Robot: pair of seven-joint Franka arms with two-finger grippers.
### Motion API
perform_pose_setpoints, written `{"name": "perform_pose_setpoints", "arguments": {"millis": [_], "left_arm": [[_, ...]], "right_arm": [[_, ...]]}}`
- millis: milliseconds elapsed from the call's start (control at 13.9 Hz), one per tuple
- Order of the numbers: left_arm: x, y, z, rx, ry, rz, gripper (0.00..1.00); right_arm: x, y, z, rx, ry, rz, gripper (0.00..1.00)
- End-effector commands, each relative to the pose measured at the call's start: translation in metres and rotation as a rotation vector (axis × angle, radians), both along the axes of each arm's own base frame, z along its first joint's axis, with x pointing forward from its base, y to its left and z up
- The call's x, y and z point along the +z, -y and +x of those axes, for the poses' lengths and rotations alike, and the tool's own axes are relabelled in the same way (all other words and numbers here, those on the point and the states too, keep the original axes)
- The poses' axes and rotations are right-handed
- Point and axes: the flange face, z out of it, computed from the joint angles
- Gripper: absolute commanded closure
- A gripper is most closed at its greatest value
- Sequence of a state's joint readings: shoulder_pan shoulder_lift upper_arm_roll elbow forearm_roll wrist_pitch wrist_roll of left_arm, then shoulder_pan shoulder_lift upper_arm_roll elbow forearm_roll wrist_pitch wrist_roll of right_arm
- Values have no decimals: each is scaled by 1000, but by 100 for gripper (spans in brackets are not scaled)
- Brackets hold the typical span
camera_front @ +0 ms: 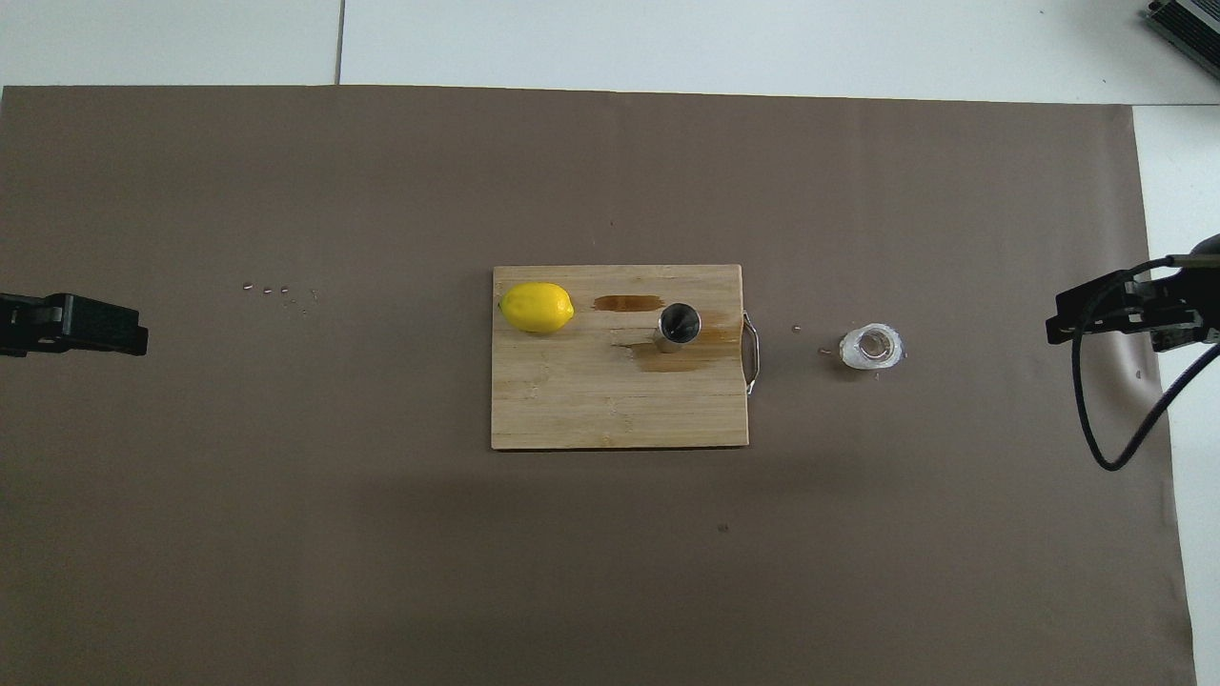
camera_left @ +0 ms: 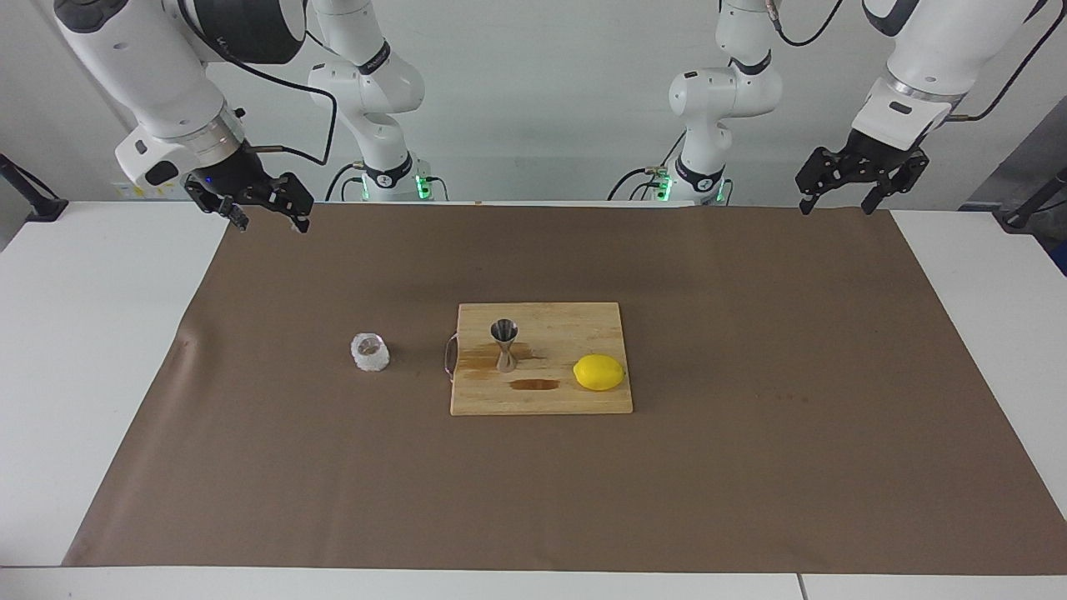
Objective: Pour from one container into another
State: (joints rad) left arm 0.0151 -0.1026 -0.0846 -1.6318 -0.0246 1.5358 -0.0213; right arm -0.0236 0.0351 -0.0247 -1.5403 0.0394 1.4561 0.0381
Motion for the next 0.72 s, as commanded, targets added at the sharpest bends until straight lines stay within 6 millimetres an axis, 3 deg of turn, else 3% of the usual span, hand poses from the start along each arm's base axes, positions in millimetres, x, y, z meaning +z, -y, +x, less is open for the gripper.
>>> {"name": "perform_pose_setpoints", "arguments": {"millis": [0, 648], "left_arm": [[0, -2, -8, 4, 13, -12, 0], [-1, 0, -10, -1, -2, -9, 0]], "right_arm": [[3, 0, -3, -12, 7, -4, 0], [3, 1, -3, -14, 8, -2, 0]]}}
